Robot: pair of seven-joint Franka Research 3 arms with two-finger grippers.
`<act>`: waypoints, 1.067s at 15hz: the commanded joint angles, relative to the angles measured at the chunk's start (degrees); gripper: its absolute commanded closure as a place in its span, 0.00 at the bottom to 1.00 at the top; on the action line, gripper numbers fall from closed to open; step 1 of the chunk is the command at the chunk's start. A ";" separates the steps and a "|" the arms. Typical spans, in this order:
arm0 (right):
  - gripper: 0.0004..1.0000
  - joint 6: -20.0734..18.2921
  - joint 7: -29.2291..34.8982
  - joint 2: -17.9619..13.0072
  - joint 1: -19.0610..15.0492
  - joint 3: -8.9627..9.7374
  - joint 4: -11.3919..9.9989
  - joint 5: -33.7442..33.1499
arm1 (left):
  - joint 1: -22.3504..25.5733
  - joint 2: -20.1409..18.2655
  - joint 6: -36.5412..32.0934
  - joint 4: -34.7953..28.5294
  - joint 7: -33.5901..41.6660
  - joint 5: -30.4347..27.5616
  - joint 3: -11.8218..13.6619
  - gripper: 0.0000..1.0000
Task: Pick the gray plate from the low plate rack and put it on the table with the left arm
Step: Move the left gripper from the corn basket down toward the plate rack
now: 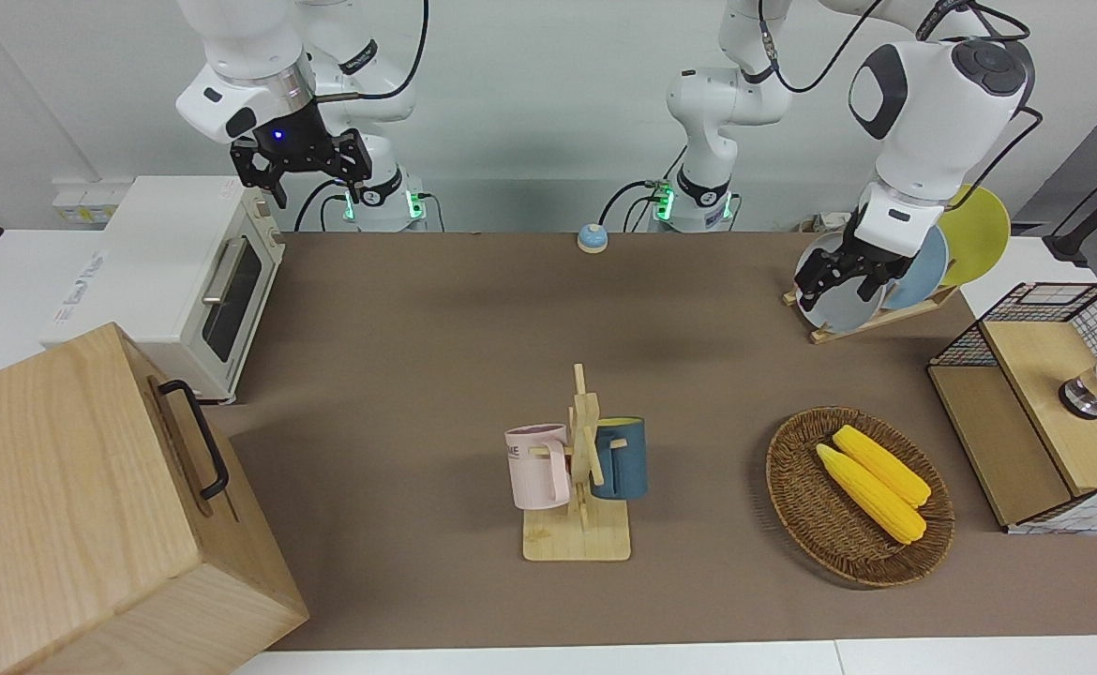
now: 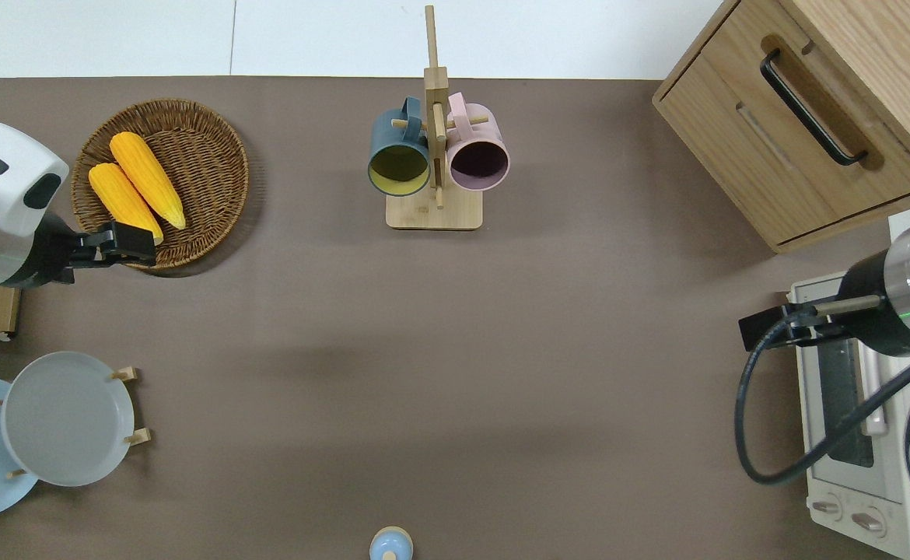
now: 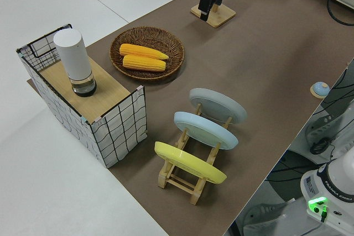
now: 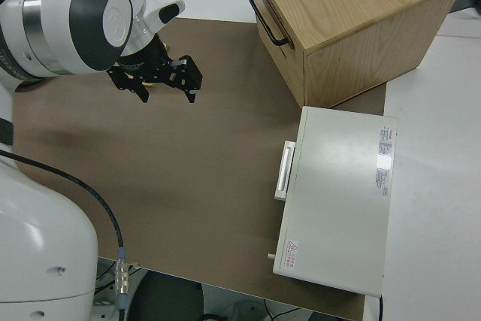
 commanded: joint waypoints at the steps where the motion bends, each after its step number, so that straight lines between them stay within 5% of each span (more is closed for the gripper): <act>1: 0.01 -0.87 -0.19 -0.27 -0.76 0.38 0.35 0.20 | -0.66 -0.15 -1.95 -1.07 -3.89 0.81 0.51 0.00; 14: 0.01 -0.87 -0.19 -0.27 -0.84 0.38 0.35 0.20 | -0.40 0.03 -3.10 -1.69 -3.49 1.33 0.51 0.00; 16: 0.01 -0.87 -0.19 -0.27 -0.76 0.38 0.35 0.20 | -0.40 0.03 -3.80 -2.39 -3.13 5.53 0.51 0.00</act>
